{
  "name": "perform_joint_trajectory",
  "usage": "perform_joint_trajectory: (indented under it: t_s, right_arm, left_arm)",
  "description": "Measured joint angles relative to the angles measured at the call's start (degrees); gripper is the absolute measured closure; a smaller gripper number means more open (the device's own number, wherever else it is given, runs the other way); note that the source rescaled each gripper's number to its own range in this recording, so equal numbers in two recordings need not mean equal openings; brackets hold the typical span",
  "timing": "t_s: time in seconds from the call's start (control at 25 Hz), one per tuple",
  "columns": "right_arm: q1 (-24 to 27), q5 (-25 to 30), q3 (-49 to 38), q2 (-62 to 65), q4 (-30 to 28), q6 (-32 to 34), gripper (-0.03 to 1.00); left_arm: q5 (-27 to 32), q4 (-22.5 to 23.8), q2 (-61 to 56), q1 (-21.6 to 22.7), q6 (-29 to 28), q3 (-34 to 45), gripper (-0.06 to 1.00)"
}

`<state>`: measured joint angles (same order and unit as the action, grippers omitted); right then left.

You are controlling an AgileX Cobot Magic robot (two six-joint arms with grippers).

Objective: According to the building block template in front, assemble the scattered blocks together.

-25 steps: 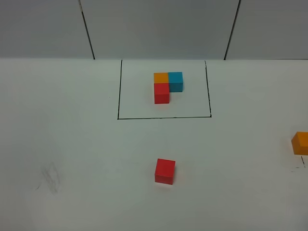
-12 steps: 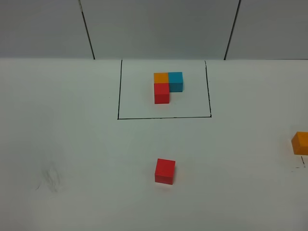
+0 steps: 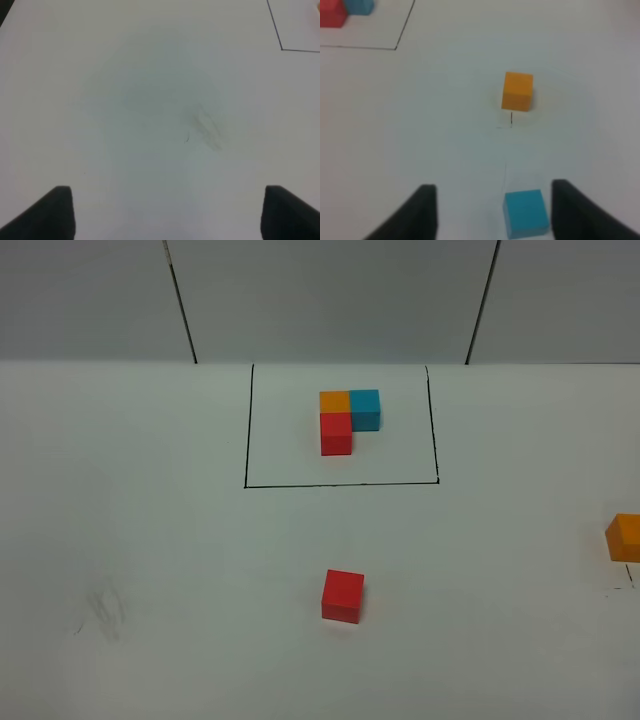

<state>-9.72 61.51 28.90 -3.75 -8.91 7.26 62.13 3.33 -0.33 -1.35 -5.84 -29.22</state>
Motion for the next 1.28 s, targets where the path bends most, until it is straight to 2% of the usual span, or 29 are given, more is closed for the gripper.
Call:
perform_joint_trajectory:
  t_s: [0.08, 0.12, 0.16, 0.24, 0.4, 0.48, 0.6, 0.72, 0.84, 1.0, 1.28]
  right_arm:
    - [0.0, 0.0, 0.2, -3.9, -1.0, 0.6, 0.23]
    - [0.0, -0.6, 0.6, -6.8, -1.9, 1.3, 0.14]
    - [0.0, -1.6, 1.2, -10.1, -2.7, 2.5, 0.07]
    - [0.0, -5.3, 2.9, -16.7, -4.7, 4.6, 0.00]
    - [0.0, -12.5, 8.4, -32.0, -7.1, 6.3, -0.03]
    - [0.0, -13.5, 12.2, -39.7, -7.2, 6.5, -0.03]
    - [1.1, -13.1, 19.0, -51.0, -6.7, 6.6, -0.03]
    - [5.7, -10.6, 25.7, -61.2, -3.2, 4.7, -0.02]
    - [10.5, -7.2, 30.5, -69.0, 1.6, -0.4, -0.01]
    - [13.8, -6.6, 33.1, -76.8, 4.9, -5.1, -0.01]
    - [13.8, -10.0, 33.2, -86.8, 4.9, -7.3, -0.01]
  left_arm:
    - [0.0, 0.0, 0.0, 0.0, 0.0, 0.0, 0.28]
    - [0.0, 0.0, 0.0, 0.0, 0.0, 0.0, 0.28]
    - [0.0, 0.0, 0.0, 0.0, 0.0, 0.0, 0.28]
    - [0.0, 0.0, 0.0, 0.0, 0.0, 0.0, 0.28]
    - [0.0, 0.0, 0.0, 0.0, 0.0, 0.0, 0.28]
    - [0.0, 0.0, 0.0, 0.0, 0.0, 0.1, 0.28]
    - [0.0, 0.0, 0.0, 0.0, 0.0, 0.1, 0.28]
    - [0.0, 0.0, 0.0, 0.0, 0.0, 0.1, 0.28]
    - [0.0, 0.0, 0.0, 0.0, 0.0, 0.1, 0.28]
    - [0.0, 0.0, 0.0, 0.0, 0.0, 0.1, 0.28]
    - [0.0, 0.0, 0.0, 0.0, 0.0, 0.1, 0.28]
